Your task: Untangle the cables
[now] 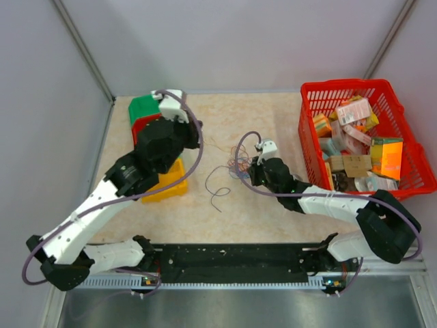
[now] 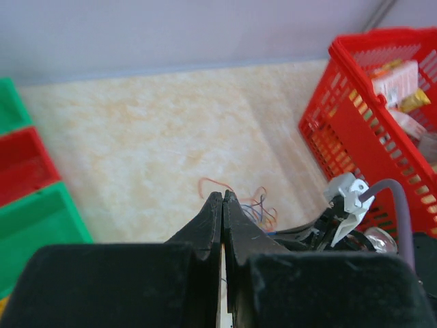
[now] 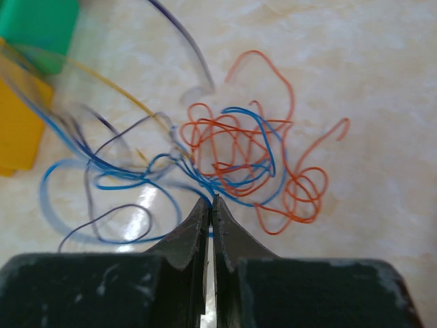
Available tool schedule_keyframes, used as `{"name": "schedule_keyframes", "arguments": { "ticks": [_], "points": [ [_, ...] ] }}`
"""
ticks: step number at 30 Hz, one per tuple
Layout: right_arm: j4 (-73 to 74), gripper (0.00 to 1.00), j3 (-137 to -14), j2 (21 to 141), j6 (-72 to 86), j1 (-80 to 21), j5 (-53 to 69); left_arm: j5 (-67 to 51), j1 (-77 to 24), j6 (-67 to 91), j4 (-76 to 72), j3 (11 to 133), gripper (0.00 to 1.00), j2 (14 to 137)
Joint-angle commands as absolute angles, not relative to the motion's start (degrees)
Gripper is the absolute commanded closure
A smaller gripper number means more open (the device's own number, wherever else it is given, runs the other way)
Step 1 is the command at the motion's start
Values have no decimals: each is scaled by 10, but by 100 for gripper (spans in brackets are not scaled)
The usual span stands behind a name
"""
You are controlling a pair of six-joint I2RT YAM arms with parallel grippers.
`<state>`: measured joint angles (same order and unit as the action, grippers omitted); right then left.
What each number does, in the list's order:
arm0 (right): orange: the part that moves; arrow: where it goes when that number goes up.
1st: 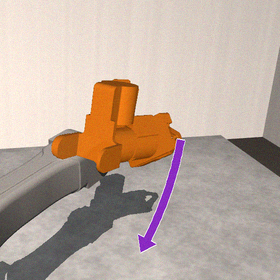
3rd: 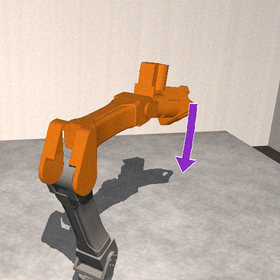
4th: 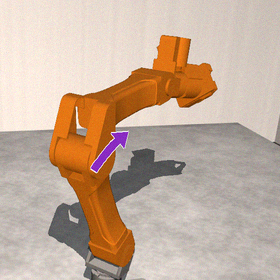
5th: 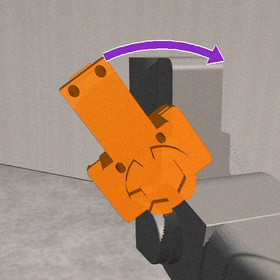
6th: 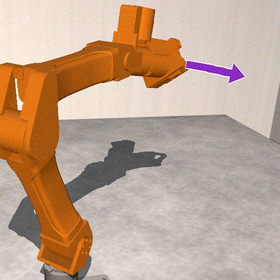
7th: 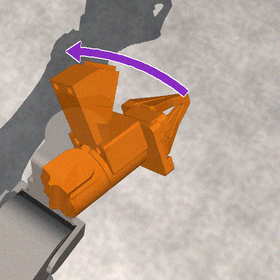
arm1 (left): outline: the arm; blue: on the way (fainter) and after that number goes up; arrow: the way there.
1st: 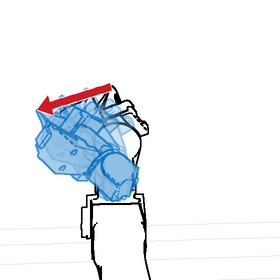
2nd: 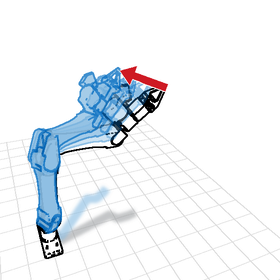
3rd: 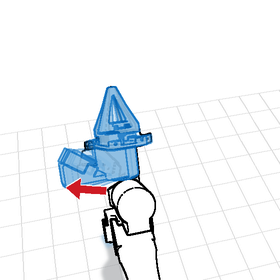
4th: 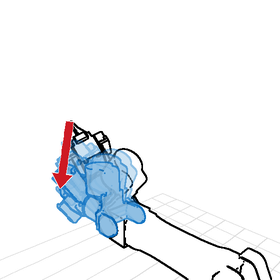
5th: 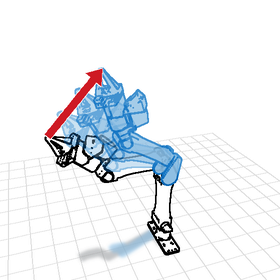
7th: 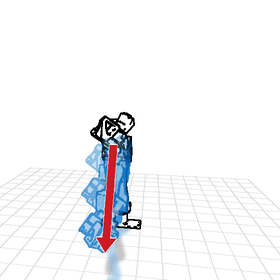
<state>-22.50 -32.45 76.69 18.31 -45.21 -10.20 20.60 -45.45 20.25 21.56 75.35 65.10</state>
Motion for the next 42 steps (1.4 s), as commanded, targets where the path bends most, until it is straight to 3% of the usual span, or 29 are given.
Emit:
{"name": "schedule_keyframes", "arguments": {
  "ticks": [1, 9, 21, 22, 25, 27, 34, 38, 42],
  "points": [
    [-120, 100, -374, 790, 203, -440, -294, 352, -452, 75, 215, 834, 100, 535],
    [-122, 100, -373, 795, 214, -420, -257, 447, -453, -11, 167, 839, 100, 406],
    [-127, 100, -381, 807, 189, -420, -237, 390, -453, 46, 235, 869, 100, 466],
    [-136, 93, -377, 798, 176, -420, -213, 377, -453, 58, 235, 867, 100, 468],
    [-197, 53, -350, 757, 142, -421, -75, 336, -452, 109, 233, 853, 100, 480],
    [-256, 36, -311, 728, 135, -423, -14, 306, -452, 141, 226, 844, 100, 493],
    [-366, 25, -257, 679, 103, -445, 126, 208, -453, 218, 176, 838, 100, 551],
    [-346, 25, -268, 685, 96, -449, 105, 209, -453, 200, 188, 860, 100, 582],
    [-306, 25, -276, 678, 96, -449, 36, 299, -452, 184, 277, 867, 100, 596]
  ]
}}
